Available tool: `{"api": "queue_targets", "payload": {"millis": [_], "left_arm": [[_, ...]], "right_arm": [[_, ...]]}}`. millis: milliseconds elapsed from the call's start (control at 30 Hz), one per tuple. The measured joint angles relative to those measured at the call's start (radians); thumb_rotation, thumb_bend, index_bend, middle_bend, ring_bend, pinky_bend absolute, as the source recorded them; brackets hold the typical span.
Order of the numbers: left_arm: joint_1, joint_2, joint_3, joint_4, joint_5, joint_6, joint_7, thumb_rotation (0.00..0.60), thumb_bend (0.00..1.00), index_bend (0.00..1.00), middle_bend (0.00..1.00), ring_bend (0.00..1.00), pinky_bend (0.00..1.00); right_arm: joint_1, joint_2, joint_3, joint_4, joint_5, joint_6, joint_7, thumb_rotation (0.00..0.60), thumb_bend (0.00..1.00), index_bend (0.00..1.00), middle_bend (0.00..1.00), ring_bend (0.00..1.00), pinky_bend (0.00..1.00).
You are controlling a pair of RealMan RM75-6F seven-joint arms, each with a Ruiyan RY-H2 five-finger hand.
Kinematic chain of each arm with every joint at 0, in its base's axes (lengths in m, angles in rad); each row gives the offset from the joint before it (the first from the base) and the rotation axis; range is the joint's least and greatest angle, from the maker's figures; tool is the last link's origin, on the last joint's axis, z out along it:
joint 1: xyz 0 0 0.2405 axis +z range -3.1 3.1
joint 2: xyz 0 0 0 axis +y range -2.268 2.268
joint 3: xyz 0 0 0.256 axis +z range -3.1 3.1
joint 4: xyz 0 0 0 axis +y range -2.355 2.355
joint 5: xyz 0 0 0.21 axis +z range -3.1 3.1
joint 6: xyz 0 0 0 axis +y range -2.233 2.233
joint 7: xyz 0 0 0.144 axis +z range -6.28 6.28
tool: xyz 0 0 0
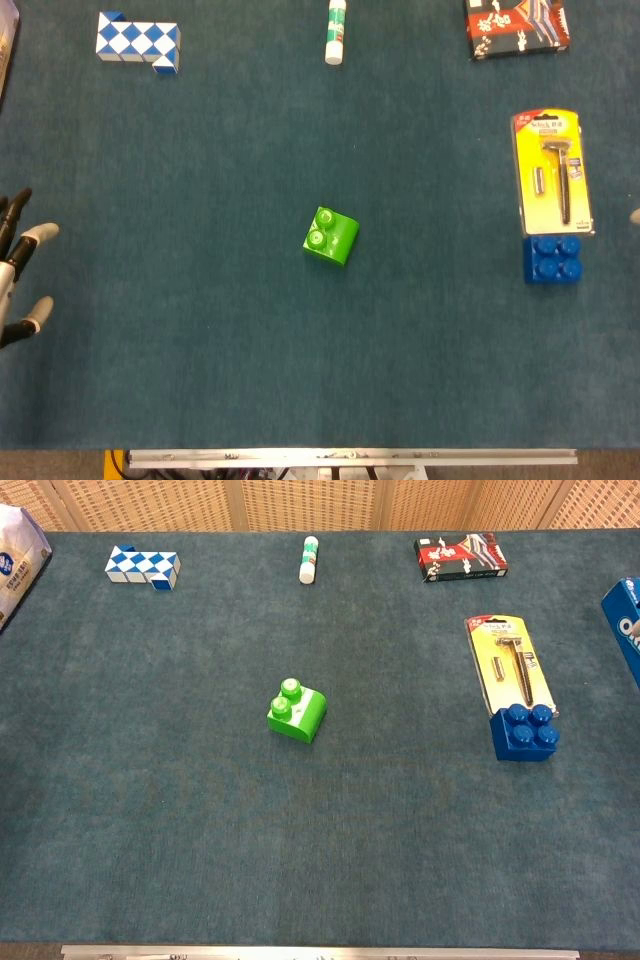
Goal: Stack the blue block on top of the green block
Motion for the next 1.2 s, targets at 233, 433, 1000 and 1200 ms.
{"api": "queue_targets", "payload": {"millis": [233,433,1000,1200], "left_arm": [[0.034,0.013,-0.043,0.001,-0.012,-0.026,-0.014,0.6,0.26,0.22,0.0,0.0,0.05],[0.064,0.025,-0.078,0.0,-0.021,-0.032,-0.016,0.6,0.26,0.22,0.0,0.0,0.05],[0.158,0.087,-0.169,-0.018,-0.023,0.034,-0.042,0.6,0.2,0.19,0.0,0.0,0.05],[0.18,0.102,-0.186,-0.03,-0.021,0.031,-0.037,0.6,0.2,0.19,0.0,0.0,0.05]], "right_arm": [[0.03,-0.022,-0.011,-0.005,-0.009,-0.048,-0.039,0.6,0.32,0.39,0.25,0.19,0.31],[0.07,-0.052,-0.011,-0.009,-0.033,-0.087,-0.078,0.6,0.28,0.32,0.21,0.16,0.28],[0.302,-0.219,0.052,-0.021,-0.083,-0.303,-0.206,0.6,0.07,0.2,0.15,0.12,0.26],[0.377,-0.272,0.071,0.0,-0.072,-0.372,-0.233,0.6,0.02,0.19,0.14,0.12,0.26]]}}
